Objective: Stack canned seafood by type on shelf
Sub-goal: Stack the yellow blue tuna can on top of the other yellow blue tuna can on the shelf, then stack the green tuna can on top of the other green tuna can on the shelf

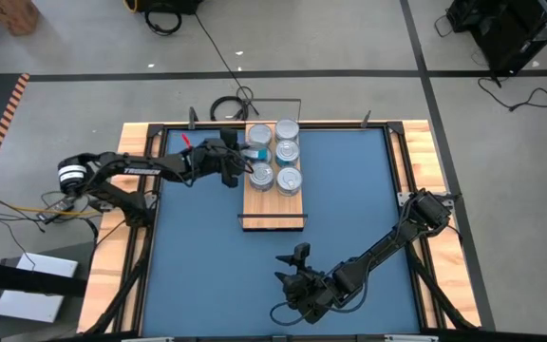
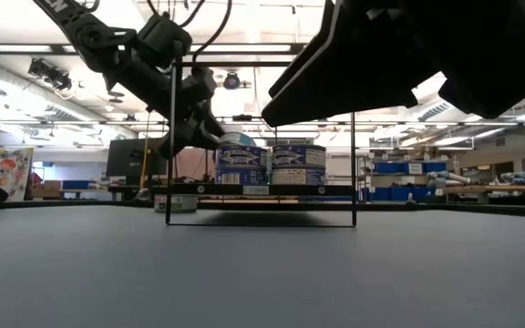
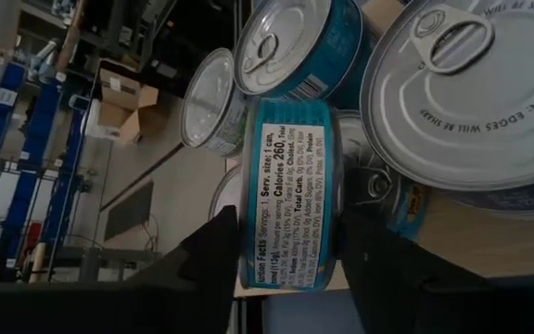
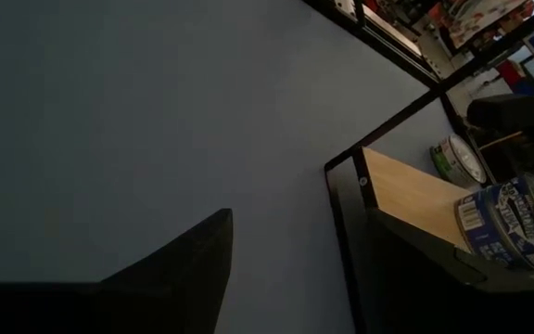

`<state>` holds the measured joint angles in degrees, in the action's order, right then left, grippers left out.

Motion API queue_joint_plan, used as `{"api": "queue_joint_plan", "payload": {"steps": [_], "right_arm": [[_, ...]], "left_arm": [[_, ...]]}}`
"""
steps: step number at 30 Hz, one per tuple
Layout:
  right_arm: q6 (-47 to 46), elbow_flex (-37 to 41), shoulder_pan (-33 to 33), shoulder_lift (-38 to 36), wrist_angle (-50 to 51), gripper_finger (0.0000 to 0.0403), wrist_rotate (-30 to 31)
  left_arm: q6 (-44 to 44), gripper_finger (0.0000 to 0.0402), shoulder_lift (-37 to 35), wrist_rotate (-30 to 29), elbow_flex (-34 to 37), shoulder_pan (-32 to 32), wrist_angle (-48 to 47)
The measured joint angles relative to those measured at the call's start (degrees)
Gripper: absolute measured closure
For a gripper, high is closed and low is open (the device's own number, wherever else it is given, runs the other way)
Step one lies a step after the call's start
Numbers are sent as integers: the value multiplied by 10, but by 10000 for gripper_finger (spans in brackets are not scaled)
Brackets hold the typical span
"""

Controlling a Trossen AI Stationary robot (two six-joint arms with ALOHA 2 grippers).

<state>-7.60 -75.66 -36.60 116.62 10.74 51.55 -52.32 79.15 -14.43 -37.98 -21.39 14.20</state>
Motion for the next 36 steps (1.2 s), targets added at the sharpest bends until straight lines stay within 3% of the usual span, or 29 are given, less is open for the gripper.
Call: {"api": "queue_joint_plan", "payload": {"steps": [6, 16, 22, 27, 32, 36], "right_arm": [[0, 0, 0, 0, 0, 153, -2], [0, 0, 0, 0, 0, 153, -2], [0, 0, 0, 0, 0, 153, -2], [0, 0, 0, 0, 0, 153, -3], [-8, 0, 2, 0, 1, 166, -8], [-32, 0, 16, 0, 4, 190, -50]], "left_arm": [[0, 188, 0, -13, 0, 0, -3], [5, 183, 0, -15, 0, 0, -3], [24, 192, 0, -73, 0, 0, -4], [70, 235, -24, -89, 0, 2, -31], [108, 311, -70, -89, 0, 5, -89], [126, 374, -115, -88, 0, 9, -125]]}}
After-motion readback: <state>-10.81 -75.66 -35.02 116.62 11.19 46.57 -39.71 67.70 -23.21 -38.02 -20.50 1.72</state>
